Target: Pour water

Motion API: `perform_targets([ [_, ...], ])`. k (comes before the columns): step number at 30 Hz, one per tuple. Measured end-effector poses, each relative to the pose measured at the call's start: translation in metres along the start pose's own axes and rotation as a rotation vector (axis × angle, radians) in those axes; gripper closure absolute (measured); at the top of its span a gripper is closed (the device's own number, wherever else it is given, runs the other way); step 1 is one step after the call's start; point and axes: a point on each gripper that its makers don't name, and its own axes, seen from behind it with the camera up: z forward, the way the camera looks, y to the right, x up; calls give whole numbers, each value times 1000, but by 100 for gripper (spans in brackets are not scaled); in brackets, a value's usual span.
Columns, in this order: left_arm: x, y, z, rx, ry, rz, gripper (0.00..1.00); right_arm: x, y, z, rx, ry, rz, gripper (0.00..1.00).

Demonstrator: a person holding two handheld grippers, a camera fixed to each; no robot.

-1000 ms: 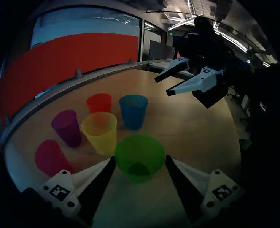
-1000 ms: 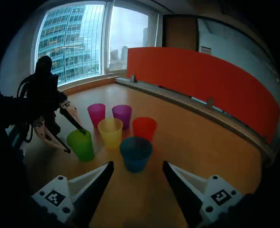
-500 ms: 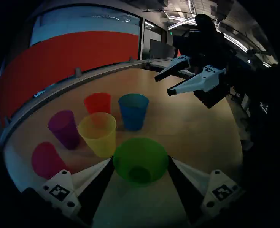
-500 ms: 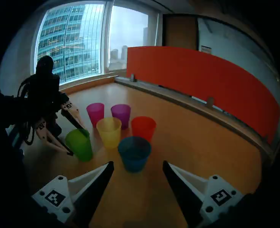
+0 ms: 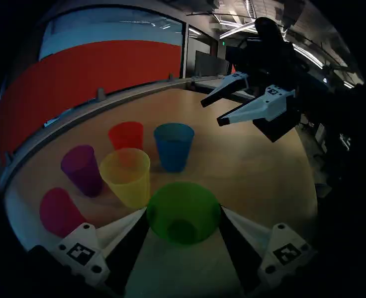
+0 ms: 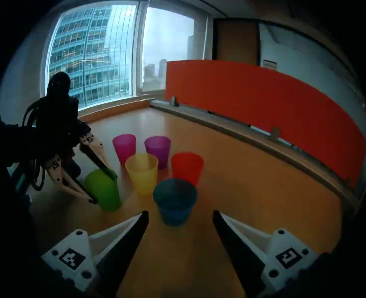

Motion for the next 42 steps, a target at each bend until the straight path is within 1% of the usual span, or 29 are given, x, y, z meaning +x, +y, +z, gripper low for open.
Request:
perform_targets([
  [8,4,-3,-4,7,14,6,11,1,-2,5,8,-1,0,0],
  [19,7,-8,-16,19,34,-20,11,-1,-7,14,22,-10,-1,0],
  [30,9,-15,-31,49,51,-19,11,-4,-11,33,39,-21,11,0],
  [42,14,-29,-50,93,86,-50,11,-15,-9,55,48,-56,9,0],
])
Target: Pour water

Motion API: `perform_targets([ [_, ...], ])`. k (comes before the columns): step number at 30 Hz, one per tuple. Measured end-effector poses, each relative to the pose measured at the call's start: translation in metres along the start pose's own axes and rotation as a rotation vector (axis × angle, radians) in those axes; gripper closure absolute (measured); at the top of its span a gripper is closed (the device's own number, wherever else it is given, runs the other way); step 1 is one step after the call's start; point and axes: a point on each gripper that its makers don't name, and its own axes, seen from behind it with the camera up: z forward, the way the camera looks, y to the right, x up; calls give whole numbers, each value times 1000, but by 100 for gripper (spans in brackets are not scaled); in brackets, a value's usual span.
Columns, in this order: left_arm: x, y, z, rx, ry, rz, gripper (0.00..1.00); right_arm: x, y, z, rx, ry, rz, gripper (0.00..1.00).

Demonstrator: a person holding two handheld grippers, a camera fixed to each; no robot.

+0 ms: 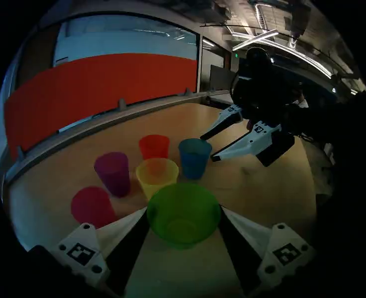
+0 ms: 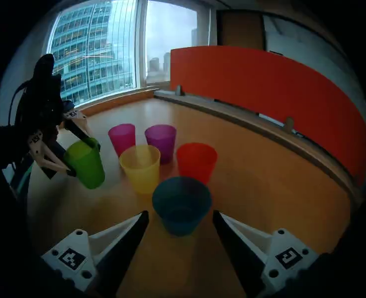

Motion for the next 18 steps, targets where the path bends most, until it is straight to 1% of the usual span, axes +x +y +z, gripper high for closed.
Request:
perform_targets([
  [8,2,-5,-9,22,12,-3,11,-1,3,15,1,-12,-4,0],
  [18,3,-8,-17,36,21,-4,11,4,-1,30,6,-14,-25,0],
])
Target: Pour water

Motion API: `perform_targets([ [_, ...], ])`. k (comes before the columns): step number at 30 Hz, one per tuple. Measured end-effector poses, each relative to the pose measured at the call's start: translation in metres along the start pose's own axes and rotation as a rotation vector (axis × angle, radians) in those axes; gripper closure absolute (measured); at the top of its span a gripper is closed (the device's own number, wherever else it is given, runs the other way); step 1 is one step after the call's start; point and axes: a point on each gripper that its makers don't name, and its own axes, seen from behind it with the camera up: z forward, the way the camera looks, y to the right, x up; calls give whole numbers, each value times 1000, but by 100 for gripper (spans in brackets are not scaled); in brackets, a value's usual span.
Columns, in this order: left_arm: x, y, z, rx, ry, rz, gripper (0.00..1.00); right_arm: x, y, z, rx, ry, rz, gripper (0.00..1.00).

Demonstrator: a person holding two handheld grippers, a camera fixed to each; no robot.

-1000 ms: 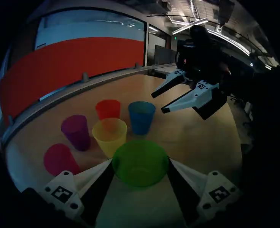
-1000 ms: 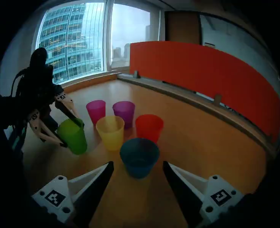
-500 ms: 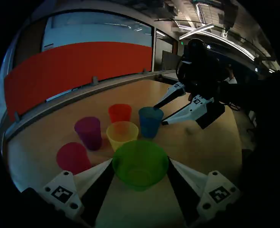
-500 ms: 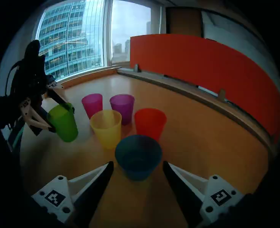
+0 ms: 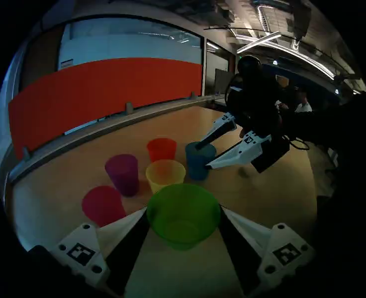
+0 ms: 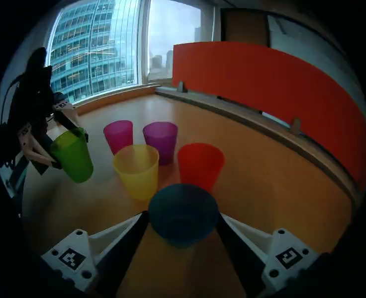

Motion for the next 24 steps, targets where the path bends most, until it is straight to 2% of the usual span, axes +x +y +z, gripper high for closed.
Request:
perform_targets([
  [9,1,-3,-4,8,6,-2,11,1,2,9,-6,-4,-10,0],
  [14,0,-4,-5,11,5,-1,11,1,3,13,-14,-4,-10,7],
  [24,2,-7,-6,15,11,-10,11,0,2,11,-10,0,-11,8],
])
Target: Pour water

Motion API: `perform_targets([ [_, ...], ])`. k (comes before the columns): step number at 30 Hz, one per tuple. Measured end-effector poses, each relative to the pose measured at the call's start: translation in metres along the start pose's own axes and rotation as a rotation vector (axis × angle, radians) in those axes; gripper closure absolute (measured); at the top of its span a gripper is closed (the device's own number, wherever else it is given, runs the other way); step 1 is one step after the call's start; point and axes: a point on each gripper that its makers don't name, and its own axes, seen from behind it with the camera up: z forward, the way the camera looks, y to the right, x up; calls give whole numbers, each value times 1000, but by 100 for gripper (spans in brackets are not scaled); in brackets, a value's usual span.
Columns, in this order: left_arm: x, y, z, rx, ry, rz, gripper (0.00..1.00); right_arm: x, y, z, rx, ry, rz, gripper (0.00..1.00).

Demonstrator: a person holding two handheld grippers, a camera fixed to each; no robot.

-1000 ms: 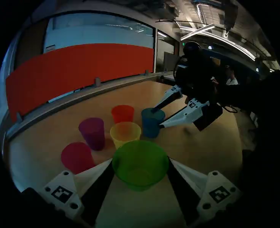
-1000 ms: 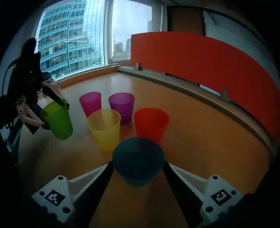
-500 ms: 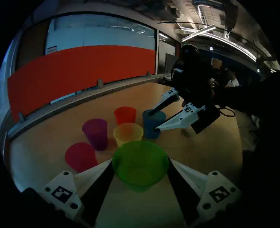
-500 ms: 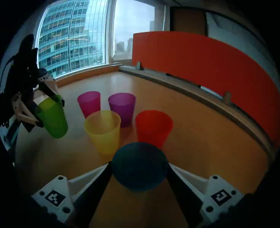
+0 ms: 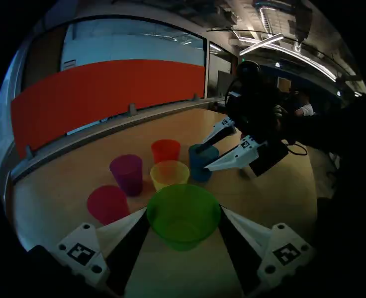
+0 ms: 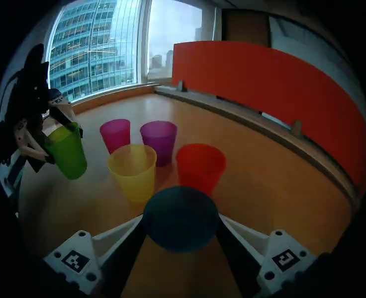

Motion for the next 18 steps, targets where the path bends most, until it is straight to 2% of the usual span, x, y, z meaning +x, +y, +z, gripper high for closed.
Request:
perform_targets([
  [6,3,-2,-2,7,7,3,11,3,0,-8,-6,14,-6,8],
  [12,11,-1,-3,16,23,10,11,23,2,-23,-17,70,3,8],
  [18,27,-2,-8,31,65,7,11,42,3,-40,-27,124,5,8],
])
